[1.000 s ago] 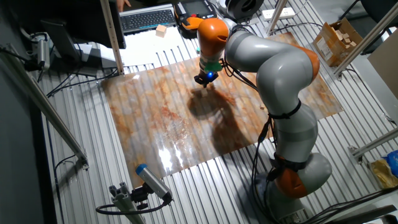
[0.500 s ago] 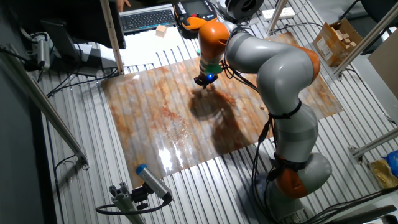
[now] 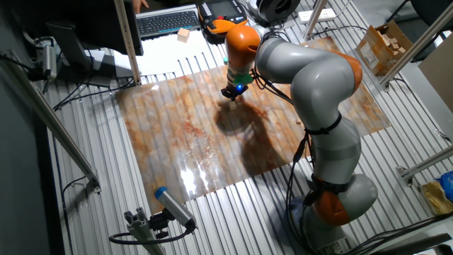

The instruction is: Pick up one small block

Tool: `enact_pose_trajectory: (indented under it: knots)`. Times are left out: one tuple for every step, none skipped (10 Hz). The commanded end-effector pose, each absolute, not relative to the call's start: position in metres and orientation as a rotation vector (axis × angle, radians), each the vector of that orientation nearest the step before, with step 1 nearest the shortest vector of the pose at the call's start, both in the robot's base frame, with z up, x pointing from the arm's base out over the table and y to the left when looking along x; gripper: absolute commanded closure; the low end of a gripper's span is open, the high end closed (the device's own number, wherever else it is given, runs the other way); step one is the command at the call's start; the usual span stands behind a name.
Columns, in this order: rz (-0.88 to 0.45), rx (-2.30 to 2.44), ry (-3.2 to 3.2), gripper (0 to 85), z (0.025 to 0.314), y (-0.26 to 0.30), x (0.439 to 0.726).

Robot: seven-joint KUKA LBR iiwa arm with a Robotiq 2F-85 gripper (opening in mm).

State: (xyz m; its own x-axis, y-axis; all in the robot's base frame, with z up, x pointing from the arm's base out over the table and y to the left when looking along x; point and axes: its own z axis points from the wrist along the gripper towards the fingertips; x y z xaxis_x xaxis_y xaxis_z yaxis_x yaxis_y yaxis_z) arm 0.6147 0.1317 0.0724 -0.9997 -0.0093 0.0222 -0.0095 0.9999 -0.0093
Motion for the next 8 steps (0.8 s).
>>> enact_pose_trajectory:
  knots:
    - [0.017,0.015,-3.117,85.0,0.0719,0.1325,0.6140]
    - [0.019,0.020,-3.120,85.0,0.0709,0.1321,0.6118]
    - [0.019,0.025,-3.125,85.0,0.0697,0.1311,0.6096]
    - [0.017,0.027,-3.125,85.0,0.0686,0.1306,0.6088]
    - [0.017,0.027,-3.126,85.0,0.0671,0.1307,0.6081]
    - [0.017,0.027,-3.128,85.0,0.0657,0.1310,0.6077]
    - [0.017,0.023,-3.123,85.0,0.0655,0.1312,0.6076]
    - [0.010,0.023,-3.111,85.0,0.0659,0.1309,0.6072]
